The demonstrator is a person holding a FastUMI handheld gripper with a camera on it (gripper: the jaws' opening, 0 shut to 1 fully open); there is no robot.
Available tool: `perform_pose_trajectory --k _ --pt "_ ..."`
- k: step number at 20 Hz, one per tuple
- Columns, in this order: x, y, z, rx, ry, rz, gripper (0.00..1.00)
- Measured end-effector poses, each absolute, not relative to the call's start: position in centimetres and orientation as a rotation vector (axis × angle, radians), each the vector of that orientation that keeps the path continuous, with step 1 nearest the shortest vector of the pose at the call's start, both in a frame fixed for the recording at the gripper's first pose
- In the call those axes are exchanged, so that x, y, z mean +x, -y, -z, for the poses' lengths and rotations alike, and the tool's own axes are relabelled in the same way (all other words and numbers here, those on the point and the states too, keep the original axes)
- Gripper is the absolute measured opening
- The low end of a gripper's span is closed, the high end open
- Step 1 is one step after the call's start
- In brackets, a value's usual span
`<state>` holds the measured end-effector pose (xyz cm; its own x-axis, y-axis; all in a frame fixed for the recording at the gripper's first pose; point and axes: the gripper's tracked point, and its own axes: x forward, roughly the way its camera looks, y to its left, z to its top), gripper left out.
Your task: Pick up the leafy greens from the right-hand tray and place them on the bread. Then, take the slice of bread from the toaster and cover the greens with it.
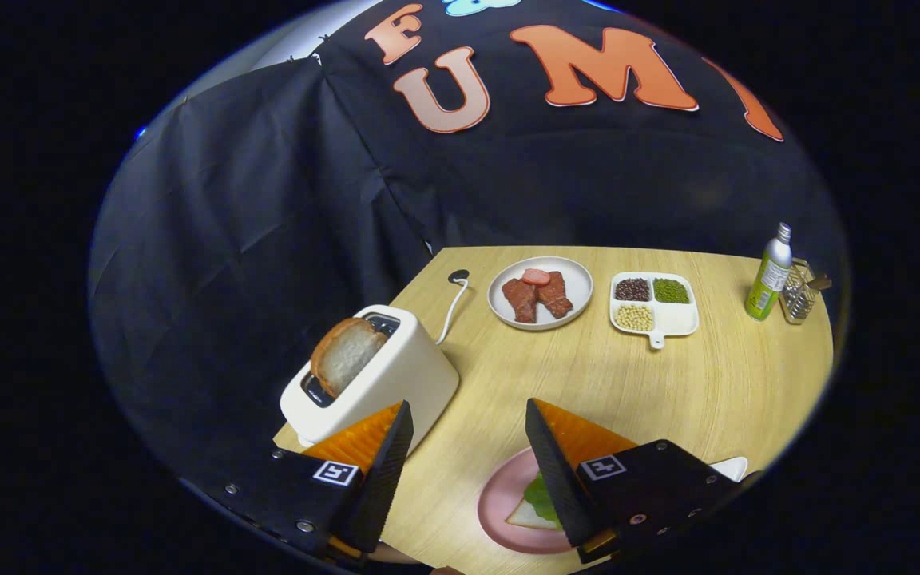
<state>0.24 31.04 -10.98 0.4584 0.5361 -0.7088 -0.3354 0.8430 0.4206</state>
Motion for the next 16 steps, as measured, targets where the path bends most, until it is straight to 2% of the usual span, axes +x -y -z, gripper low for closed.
perform_pose_trajectory --k 9,16 --pt "1.5 -40.9 8.1 0.162 -1.02 -0.696 0.89" --pt "1.8 -44.8 11.7 0.142 -1.172 -0.669 0.87"
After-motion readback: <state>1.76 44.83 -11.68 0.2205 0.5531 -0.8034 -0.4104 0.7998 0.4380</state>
